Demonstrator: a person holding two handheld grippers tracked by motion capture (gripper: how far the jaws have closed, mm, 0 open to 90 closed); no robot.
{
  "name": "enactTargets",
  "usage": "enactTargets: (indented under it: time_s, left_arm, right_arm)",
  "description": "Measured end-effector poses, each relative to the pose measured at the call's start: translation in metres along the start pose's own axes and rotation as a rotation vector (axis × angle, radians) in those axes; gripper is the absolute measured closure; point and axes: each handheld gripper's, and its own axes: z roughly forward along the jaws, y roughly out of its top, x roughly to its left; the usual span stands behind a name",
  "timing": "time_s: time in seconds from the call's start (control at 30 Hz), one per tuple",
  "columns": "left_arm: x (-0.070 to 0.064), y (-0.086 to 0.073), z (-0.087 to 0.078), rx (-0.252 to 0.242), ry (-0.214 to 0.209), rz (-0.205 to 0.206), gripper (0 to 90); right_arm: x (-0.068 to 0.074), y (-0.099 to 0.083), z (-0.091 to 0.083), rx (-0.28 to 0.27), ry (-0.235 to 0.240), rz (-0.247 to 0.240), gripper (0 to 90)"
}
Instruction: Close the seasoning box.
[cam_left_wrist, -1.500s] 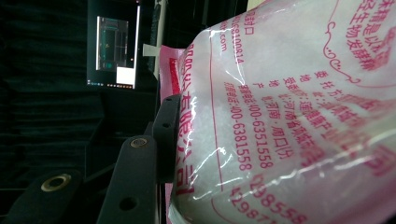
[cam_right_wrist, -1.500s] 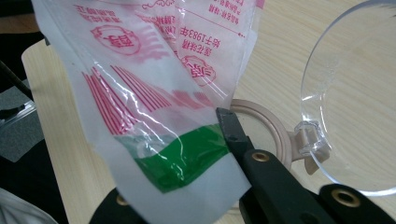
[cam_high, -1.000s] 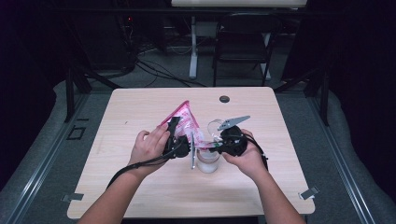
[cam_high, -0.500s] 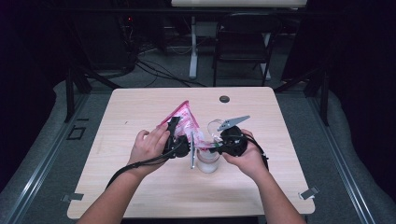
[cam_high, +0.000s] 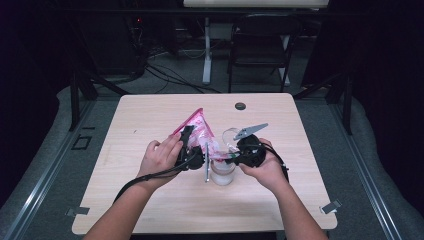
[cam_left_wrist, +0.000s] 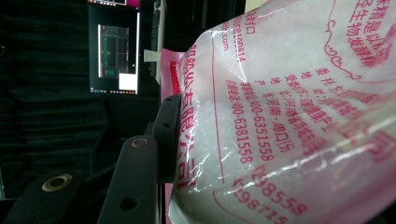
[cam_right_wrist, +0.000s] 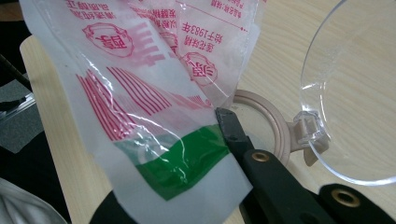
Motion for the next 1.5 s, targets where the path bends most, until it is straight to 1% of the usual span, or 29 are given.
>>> enactTargets:
  time_s: [0.1,0.2,0.23,0.3,0.43,0.5,0.57,0.67,0.83,0.87,0.9,0.93,1.03,1.07,1.13,1.23,1.33,1.37,1.43,1.5]
  left_arm:
    - [-0.0004,0.0012,-0.0015,0.005,0.003,0.01,62.4]
    - [-0.0004,0.0018,-0.0014,0.0,0.007,0.023,62.4]
    - [-0.0001,0.0021,-0.0018,0.006,0.0,0.026,62.4]
    - [0.0001,0.0018,-0.0016,0.005,-0.003,0.029,62.4]
    - [0.0011,0.0008,-0.0004,0.006,-0.023,0.033,62.4]
    - [0.0024,0.0012,-0.0002,0.018,-0.033,0.037,62.5]
    - [0.0024,0.0008,0.0005,0.014,-0.035,0.031,62.6]
    - [0.0012,0.0008,0.0006,0.013,-0.036,0.033,62.6]
    - [-0.0013,-0.0009,0.0025,0.017,-0.049,0.029,62.6]
    - [-0.0013,-0.0011,0.0021,0.029,-0.056,0.025,62.6]
    - [-0.002,-0.0018,0.0026,0.03,-0.059,0.02,62.7]
    - [-0.002,-0.0021,0.0031,0.031,-0.064,0.024,62.6]
    - [-0.0028,-0.0028,0.0042,0.029,-0.065,0.024,62.6]
    - [-0.0028,-0.0025,0.004,0.034,-0.068,0.032,62.6]
    - [-0.0035,-0.0023,0.0035,0.032,-0.062,0.035,62.5]
    - [-0.0031,-0.0017,0.0027,0.035,-0.063,0.041,62.5]
    - [-0.0026,-0.0019,0.0026,0.034,-0.064,0.04,62.5]
    - [-0.0023,-0.002,0.0029,0.031,-0.058,0.041,62.5]
    - [-0.0023,-0.0023,0.0029,0.03,-0.06,0.036,62.5]
    - [-0.002,-0.0022,0.0026,0.028,-0.049,0.042,62.5]
  right_arm:
    - [-0.0001,0.0,-0.0002,-0.001,-0.001,0.001,90.0]
    - [0.0,0.0,0.0,0.0,-0.005,-0.001,90.0]
    - [0.0001,0.0,0.0002,0.0,-0.006,-0.002,90.0]
    - [0.0003,0.0001,0.0002,0.004,-0.007,-0.005,90.0]
    - [0.0007,0.0,0.0004,-0.003,-0.006,-0.007,90.0]
    - [0.001,0.0001,0.0007,-0.001,-0.005,-0.007,90.0]
    - [0.0015,0.0003,0.0007,0.004,-0.006,-0.008,90.0]
    - [0.0012,0.0,0.0015,0.003,-0.006,-0.004,90.0]
    - [-0.0001,-0.0008,0.0039,0.007,-0.007,-0.001,90.0]
    - [0.0001,-0.0009,0.0044,0.004,-0.011,0.0,90.0]
    - [0.0002,-0.0008,0.0046,0.003,-0.013,0.001,90.0]
    - [0.0003,-0.0008,0.005,0.001,-0.015,0.001,90.0]
    - [0.0,-0.0009,0.0064,0.003,-0.015,0.004,90.0]
    - [-0.0001,-0.001,0.0066,0.003,-0.015,0.005,90.0]
    - [-0.0004,-0.0012,0.0068,0.004,-0.016,0.006,90.0]
    - [-0.0007,-0.0015,0.0073,0.002,-0.014,0.006,90.0]
    - [-0.0008,-0.0016,0.0075,0.001,-0.014,0.006,90.0]
    - [-0.0006,-0.0016,0.0075,0.001,-0.014,0.006,90.0]
    - [-0.0003,-0.0015,0.0075,0.001,-0.015,0.006,90.0]
    - [-0.0003,-0.0013,0.0079,0.001,-0.014,0.002,90.0]
